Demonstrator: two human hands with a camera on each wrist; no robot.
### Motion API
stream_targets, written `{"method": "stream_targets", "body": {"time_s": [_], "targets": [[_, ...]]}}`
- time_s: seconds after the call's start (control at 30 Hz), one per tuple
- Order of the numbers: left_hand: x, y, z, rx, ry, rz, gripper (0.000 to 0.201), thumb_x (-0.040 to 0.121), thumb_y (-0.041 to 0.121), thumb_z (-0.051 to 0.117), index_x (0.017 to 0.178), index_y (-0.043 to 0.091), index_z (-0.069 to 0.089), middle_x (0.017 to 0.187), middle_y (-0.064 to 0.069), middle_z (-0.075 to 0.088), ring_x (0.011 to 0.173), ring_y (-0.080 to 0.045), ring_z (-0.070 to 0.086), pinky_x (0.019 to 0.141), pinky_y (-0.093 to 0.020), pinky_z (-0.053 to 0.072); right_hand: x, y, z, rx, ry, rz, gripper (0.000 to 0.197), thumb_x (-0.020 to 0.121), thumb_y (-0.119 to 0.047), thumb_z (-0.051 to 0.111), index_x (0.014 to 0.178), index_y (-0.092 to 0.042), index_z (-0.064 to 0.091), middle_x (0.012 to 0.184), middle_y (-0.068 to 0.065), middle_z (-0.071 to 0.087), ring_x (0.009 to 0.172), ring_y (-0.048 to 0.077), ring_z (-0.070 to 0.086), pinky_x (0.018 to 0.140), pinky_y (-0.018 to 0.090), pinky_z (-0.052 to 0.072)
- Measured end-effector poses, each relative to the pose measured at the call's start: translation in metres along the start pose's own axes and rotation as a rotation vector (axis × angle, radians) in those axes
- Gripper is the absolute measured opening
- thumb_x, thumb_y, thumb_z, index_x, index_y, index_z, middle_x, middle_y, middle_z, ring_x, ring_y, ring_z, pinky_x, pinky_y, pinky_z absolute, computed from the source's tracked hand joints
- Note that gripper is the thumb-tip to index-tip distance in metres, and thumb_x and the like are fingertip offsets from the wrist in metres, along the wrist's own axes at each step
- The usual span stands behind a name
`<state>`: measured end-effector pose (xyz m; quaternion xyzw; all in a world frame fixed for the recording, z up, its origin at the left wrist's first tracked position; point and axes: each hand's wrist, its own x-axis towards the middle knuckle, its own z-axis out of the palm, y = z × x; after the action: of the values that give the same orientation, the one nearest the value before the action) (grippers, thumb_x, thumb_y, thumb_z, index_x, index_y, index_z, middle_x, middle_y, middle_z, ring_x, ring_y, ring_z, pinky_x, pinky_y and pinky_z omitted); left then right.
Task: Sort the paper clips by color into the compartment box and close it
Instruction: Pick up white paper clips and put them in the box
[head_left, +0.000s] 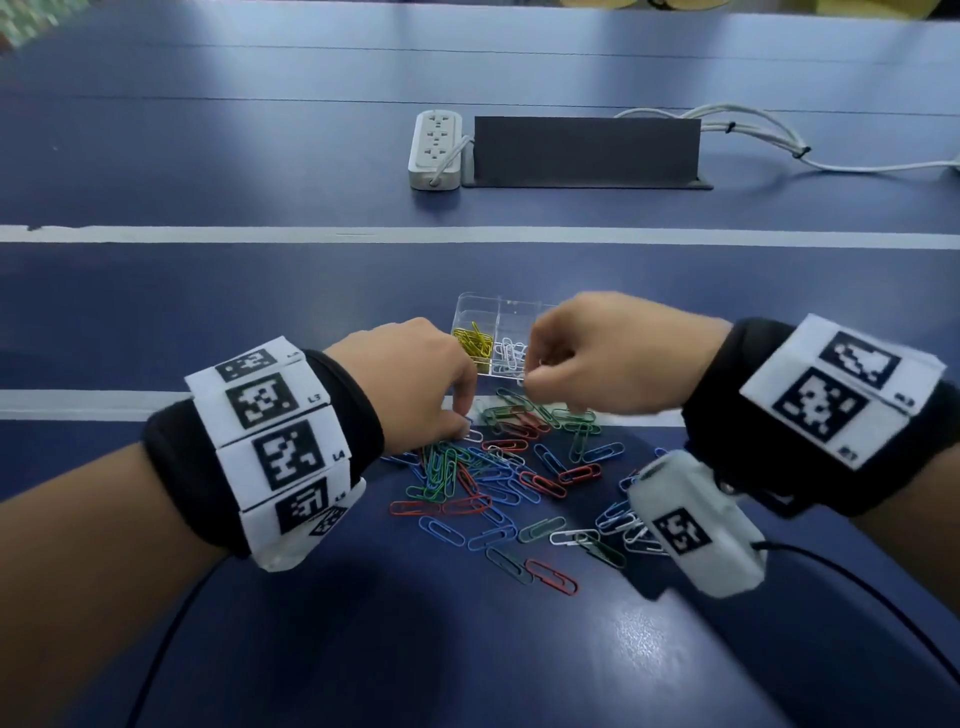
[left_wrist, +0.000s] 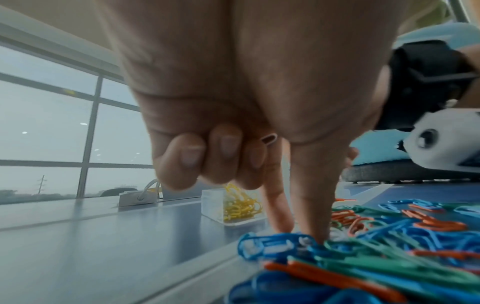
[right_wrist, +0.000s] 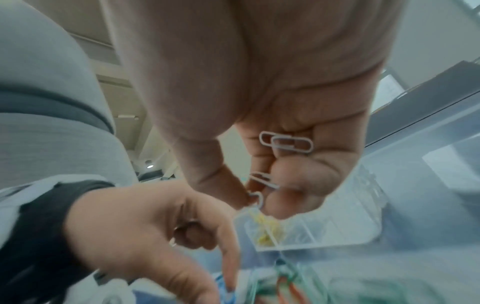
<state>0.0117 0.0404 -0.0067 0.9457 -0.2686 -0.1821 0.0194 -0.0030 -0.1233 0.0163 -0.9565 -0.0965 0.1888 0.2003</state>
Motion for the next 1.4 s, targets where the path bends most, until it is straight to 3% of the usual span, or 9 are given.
{"method": "stream_targets", "body": {"time_s": [0.17,0.33,0.57,0.67,0.87,0.93,1.03,1.23,1.4], "targets": [[-0.002,0.004,-0.003,0.009,0.011,-0.007,0.013,0.082,0.030,0.056,0.069,0.032,0.053,0.062,0.011,0.039,0.075,-0.022,0.056,0.072,-0.035,0.053,0.022,-0.004,-0.012,0.035,0.144,0.053,0.013,0.081,-0.022,0.059,0.084,-0.016,0.070,0.061,-0.007,0.059,0.059,0.010,0.055,0.073,0.025,0.052],[-0.005,0.000,-0.006,0.002,0.048,0.008,0.011,0.079,0.025,0.053,0.068,0.028,0.053,0.057,0.011,0.041,0.061,-0.014,0.046,0.065,-0.026,0.043,0.034,-0.015,-0.012,-0.045,0.086,0.117,0.024,0.084,-0.018,0.052,0.096,-0.009,0.072,0.069,0.003,0.067,0.076,0.021,0.065,0.072,0.025,0.053],[-0.001,-0.003,-0.021,-0.157,0.173,-0.008,0.006,0.077,0.026,0.056,0.072,0.023,0.057,0.061,0.010,0.050,0.057,-0.003,0.043,0.067,-0.022,0.036,0.037,-0.027,-0.017,-0.033,0.051,0.152,0.032,0.087,-0.024,0.042,0.103,-0.012,0.066,0.080,0.007,0.073,0.075,0.021,0.072,0.076,0.027,0.056],[0.008,-0.001,-0.029,-0.195,0.198,-0.032,0.007,0.078,0.027,0.060,0.074,0.021,0.058,0.063,0.011,0.051,0.059,-0.004,0.045,0.064,-0.023,0.035,0.039,-0.029,-0.017,0.019,0.004,0.130,0.031,0.088,-0.018,0.044,0.112,-0.009,0.061,0.103,0.011,0.070,0.084,0.024,0.071,0.068,0.024,0.052],[0.027,0.005,-0.033,-0.197,0.216,-0.033,0.025,0.082,0.021,0.060,0.059,0.027,0.050,0.056,0.013,0.044,0.051,-0.004,0.040,0.047,-0.014,0.026,0.032,-0.028,-0.022,0.012,-0.013,0.100,0.034,0.085,-0.003,0.046,0.117,-0.005,0.058,0.101,0.015,0.071,0.079,0.026,0.064,0.054,0.023,0.043],[0.032,0.010,-0.034,-0.169,0.225,-0.005,0.013,0.084,0.018,0.058,0.077,0.023,0.068,0.061,0.015,0.050,0.055,-0.007,0.044,0.051,-0.015,0.029,0.027,-0.024,-0.025,0.053,0.016,0.095,0.034,0.085,-0.002,0.044,0.114,-0.007,0.060,0.098,0.014,0.070,0.082,0.028,0.068,0.060,0.026,0.050],[0.037,0.021,-0.034,-0.118,0.254,0.052,0.024,0.087,0.013,0.053,0.097,0.018,0.073,0.091,0.003,0.071,0.075,-0.007,0.047,0.069,-0.016,0.032,0.020,-0.016,-0.028,0.099,0.083,0.096,0.033,0.086,-0.005,0.041,0.113,-0.011,0.057,0.094,0.010,0.067,0.081,0.028,0.069,0.071,0.034,0.057],[0.042,0.027,-0.035,-0.078,0.269,0.091,0.031,0.085,0.007,0.049,0.102,0.022,0.071,0.102,0.001,0.072,0.094,-0.015,0.062,0.077,-0.019,0.037,0.012,0.005,-0.024,0.040,0.094,0.104,0.035,0.087,-0.014,0.043,0.121,-0.017,0.051,0.100,0.004,0.057,0.082,0.021,0.050,0.057,0.023,0.040],[0.036,0.019,-0.036,-0.298,0.275,0.067,0.035,0.085,0.008,0.052,0.107,0.030,0.067,0.097,0.005,0.073,0.075,-0.010,0.063,0.082,-0.021,0.047,0.009,0.015,-0.018,-0.010,0.116,0.114,0.036,0.088,-0.017,0.041,0.121,-0.026,0.051,0.097,0.000,0.053,0.086,0.020,0.049,0.073,0.025,0.035]]}}
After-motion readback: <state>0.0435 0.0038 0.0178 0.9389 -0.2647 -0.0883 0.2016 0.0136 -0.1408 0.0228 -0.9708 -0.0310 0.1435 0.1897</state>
